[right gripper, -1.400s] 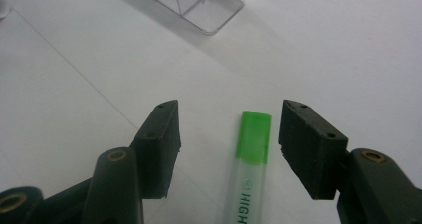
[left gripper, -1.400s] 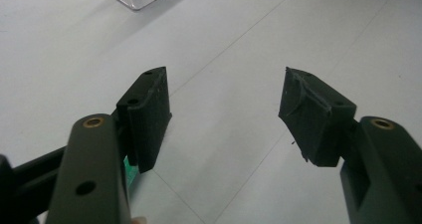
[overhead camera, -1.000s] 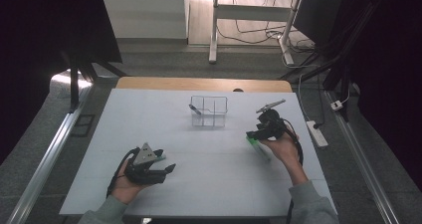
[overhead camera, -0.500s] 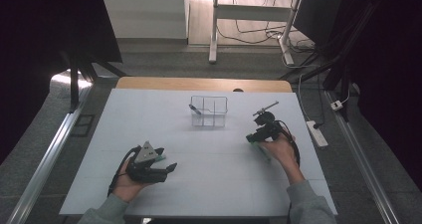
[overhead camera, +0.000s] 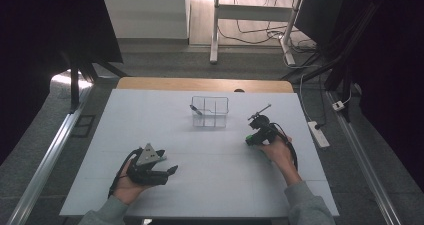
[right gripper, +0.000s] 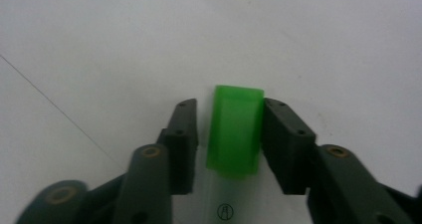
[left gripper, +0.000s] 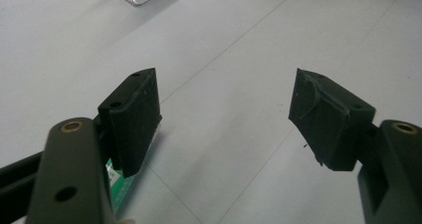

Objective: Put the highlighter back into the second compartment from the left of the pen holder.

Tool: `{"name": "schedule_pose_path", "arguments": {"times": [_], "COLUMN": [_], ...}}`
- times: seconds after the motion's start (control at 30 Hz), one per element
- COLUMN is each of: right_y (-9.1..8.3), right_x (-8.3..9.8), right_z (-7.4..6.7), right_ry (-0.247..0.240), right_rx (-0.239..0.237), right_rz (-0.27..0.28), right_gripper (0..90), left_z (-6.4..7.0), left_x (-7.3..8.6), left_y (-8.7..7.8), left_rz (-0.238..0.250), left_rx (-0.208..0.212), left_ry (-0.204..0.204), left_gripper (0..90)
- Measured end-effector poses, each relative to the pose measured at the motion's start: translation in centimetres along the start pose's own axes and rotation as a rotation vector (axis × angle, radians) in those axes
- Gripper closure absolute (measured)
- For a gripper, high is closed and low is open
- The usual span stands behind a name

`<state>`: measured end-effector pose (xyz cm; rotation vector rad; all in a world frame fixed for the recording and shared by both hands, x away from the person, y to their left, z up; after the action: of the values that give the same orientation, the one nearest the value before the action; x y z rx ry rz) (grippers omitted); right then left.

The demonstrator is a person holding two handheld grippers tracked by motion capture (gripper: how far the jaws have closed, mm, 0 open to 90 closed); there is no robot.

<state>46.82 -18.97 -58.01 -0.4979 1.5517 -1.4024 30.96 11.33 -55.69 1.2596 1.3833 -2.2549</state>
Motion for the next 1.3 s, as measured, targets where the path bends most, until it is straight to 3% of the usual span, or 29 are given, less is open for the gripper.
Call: {"name": "schedule_pose_path", "arguments": {"times": [0.13,0.6,1.0,1.1,1.3], "right_y": [0.0,-0.3,-2.4,-3.1,-4.8], "right_x": [0.0,-0.2,-1.2,-1.5,-2.3], "right_z": [0.0,0.0,0.0,0.2,0.2], "right_ry": [0.007,0.002,-0.003,-0.006,0.004], "right_rx": [0.030,0.038,0.041,0.066,0.072], "right_rz": [-0.011,0.011,0.117,0.155,0.252], "right_gripper": [65.1,67.0,67.0,67.0,67.0], "left_z": [0.0,0.0,-0.2,-0.2,-0.3], "left_x": [0.1,0.1,0.1,0.0,0.0], "left_y": [0.0,-0.1,-0.2,-0.2,-0.2], "left_rz": [-0.001,0.003,0.003,0.008,0.007], "left_rx": [-0.003,-0.009,-0.010,-0.010,-0.012], "left_ry": [-0.003,-0.002,0.000,-0.003,-0.004], "left_gripper": [27.7,27.7,27.8,27.8,27.9]}}
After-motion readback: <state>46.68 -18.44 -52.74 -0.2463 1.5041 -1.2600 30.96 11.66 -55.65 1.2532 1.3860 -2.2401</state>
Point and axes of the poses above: each handheld gripper's, and its own axes: y roughly forward along the jaws, x roughly out of its underside, z roughly to its right, the point moved 9 cm from there along y, roughly forward along the jaws, and after that the axes turned 15 degrees about -y, right-handed, at the moved point
